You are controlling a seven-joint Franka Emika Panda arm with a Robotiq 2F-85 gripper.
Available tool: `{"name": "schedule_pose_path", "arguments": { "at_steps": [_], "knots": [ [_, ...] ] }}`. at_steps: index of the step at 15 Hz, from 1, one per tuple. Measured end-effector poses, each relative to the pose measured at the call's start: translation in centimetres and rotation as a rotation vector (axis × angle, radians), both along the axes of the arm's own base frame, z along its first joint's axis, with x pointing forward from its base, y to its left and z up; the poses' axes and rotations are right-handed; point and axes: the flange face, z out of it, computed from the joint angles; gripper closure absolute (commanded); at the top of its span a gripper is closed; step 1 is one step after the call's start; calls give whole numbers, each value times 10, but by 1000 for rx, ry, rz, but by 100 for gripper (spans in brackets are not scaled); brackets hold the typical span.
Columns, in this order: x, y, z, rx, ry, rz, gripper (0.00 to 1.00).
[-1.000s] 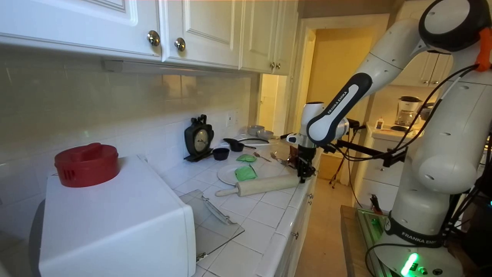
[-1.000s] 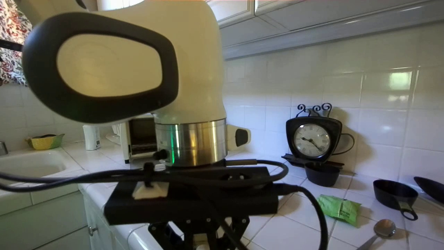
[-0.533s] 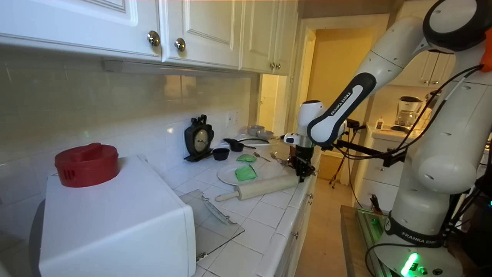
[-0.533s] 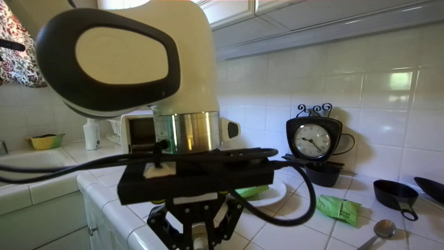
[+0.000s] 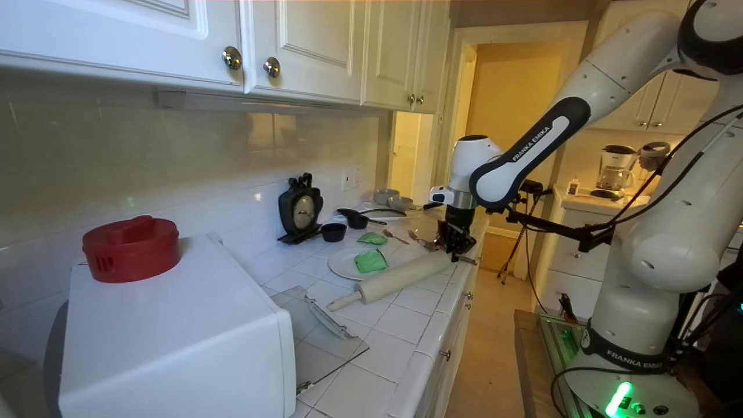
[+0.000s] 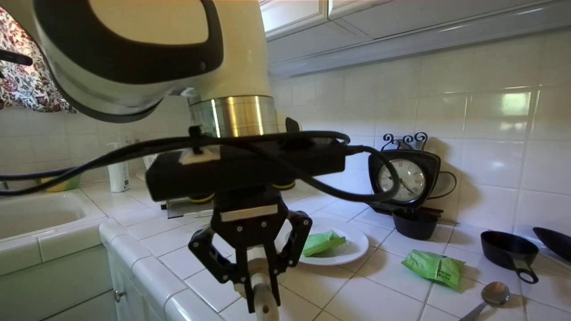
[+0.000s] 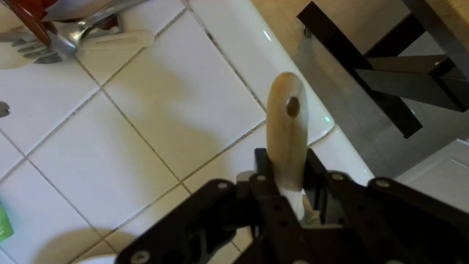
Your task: Move the rolling pin to the right
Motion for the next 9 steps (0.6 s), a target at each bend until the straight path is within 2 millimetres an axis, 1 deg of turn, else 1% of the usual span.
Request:
{"name": "schedule_pose_path", "arguments": {
  "at_steps": [4, 9],
  "knots": [
    [-1, 0, -1, 3, 5, -3, 94],
    [-1, 2, -12, 9, 27, 4, 94]
  ]
}}
